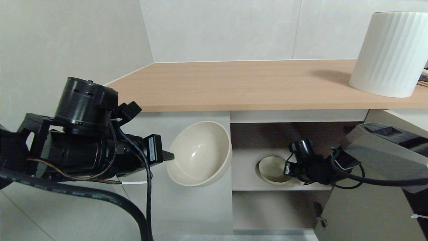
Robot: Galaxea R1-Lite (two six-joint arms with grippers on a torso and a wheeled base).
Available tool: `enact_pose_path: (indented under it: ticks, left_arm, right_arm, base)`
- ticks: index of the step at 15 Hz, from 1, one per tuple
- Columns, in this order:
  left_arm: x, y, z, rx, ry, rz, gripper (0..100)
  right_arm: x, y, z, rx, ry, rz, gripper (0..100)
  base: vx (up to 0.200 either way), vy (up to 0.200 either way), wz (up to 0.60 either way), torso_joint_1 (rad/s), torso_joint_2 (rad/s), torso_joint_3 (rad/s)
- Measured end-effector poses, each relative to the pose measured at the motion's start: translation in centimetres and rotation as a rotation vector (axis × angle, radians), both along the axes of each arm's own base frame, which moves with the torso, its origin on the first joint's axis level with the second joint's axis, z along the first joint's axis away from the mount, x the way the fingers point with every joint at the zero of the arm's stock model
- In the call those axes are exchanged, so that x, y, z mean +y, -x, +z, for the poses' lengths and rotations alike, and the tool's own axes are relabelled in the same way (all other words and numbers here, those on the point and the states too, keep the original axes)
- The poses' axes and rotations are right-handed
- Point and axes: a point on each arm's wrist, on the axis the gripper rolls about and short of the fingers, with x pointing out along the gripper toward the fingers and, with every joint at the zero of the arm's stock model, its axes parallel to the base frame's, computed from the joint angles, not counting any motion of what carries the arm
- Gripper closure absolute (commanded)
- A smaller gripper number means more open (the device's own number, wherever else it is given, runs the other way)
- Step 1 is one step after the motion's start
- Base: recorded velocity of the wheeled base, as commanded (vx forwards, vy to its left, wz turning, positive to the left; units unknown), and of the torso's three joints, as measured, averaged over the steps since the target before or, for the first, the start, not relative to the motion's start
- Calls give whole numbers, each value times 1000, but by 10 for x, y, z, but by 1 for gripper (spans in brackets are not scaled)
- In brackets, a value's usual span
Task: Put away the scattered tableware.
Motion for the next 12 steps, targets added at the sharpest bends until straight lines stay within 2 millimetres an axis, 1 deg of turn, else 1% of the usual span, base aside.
enact_pose_path:
  ticks: [6,7,12]
  left_arm:
    - [-1,-1,-2,6,-2,1,100]
    - [-1,-2,-2,8,-3,0,100]
    - [-1,-3,-4,14,-6,0,100]
  right_arm:
    - [1,-7,1,-18,-4,-2,100]
    - [1,-7,1,-20,-4,-3,0]
    - [2,-8,0,-21,-5,-2,0]
  base:
    - [0,0,0,0,0,0]
    - [0,0,0,0,0,0]
    - [0,0,0,0,0,0]
